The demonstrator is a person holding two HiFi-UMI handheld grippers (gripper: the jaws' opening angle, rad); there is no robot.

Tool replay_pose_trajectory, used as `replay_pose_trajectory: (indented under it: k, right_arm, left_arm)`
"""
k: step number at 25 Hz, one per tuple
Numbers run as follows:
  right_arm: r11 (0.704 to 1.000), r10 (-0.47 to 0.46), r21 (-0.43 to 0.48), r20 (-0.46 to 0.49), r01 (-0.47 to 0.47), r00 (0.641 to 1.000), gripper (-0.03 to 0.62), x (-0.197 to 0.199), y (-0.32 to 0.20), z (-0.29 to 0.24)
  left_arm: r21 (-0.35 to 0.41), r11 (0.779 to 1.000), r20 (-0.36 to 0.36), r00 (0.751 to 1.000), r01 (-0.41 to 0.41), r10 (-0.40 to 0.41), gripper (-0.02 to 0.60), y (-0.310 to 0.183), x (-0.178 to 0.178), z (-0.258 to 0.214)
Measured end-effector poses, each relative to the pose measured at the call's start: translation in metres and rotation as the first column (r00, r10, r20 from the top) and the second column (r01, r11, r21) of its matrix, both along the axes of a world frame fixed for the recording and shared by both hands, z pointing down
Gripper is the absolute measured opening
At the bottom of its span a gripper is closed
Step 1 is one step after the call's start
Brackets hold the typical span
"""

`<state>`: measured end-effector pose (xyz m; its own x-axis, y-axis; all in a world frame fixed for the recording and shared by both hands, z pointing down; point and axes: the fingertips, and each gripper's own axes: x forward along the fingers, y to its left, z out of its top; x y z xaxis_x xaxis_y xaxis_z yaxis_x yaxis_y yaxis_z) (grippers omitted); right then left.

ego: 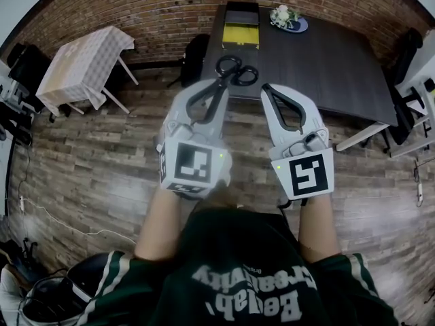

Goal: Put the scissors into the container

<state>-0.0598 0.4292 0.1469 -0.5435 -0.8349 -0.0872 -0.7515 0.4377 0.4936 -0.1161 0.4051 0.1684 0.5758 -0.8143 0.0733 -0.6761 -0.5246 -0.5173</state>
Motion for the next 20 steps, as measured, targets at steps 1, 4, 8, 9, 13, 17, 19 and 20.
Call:
replay_pose_trajectory:
  k: [1,4,8,9,13,17,19,20]
  right_arm:
    - [1.0,-0.007,0.001,0.003,0.007,1.0,0.006,0.001,-0.003,-0.001]
    - [1.0,-0.011,0.007,0.028,0.01,1.0,0.006,0.004,-0.015,-0.003]
    - [1.0,-0.005,0.021,0.012,0.005,1.0,0.006,0.004,-0.03,0.001]
    - [1.0,-0.004,0.022,0.009,0.004,1.0,0.006,0.004,-0.033,0.002]
    - [0.999,0.03,0.014,0.004,-0.03,1.0,0.006,0.01,-0.047,0.005]
    - [0.999,0.047,0.01,-0.001,-0.047,0.999,0.006,0.014,-0.056,0.007]
    - [0.998,0.056,0.004,-0.001,-0.056,0.998,0.006,0.016,-0.062,0.009]
    - [0.998,0.058,0.004,0.004,-0.058,0.998,0.006,0.017,-0.065,0.008]
  left_arm:
    - [0.002,1.0,-0.003,1.0,0.0,0.0,0.051,-0.004,0.001,-0.001]
    - [0.006,1.0,-0.009,1.0,-0.001,0.001,0.051,-0.016,0.005,0.0]
    - [0.013,1.0,-0.016,1.0,-0.01,0.01,0.051,-0.031,0.007,0.002]
    - [0.014,1.0,-0.014,1.0,-0.013,0.013,0.051,-0.035,0.009,0.003]
    - [0.015,1.0,-0.017,1.0,-0.024,0.024,0.051,-0.049,0.014,0.004]
    - [0.017,0.998,-0.034,0.998,-0.052,0.053,0.051,-0.057,0.018,0.004]
    - [0.019,0.998,-0.037,0.998,-0.055,0.056,0.051,-0.062,0.017,0.002]
    - [0.021,0.998,-0.037,0.998,-0.054,0.055,0.051,-0.064,0.017,0.001]
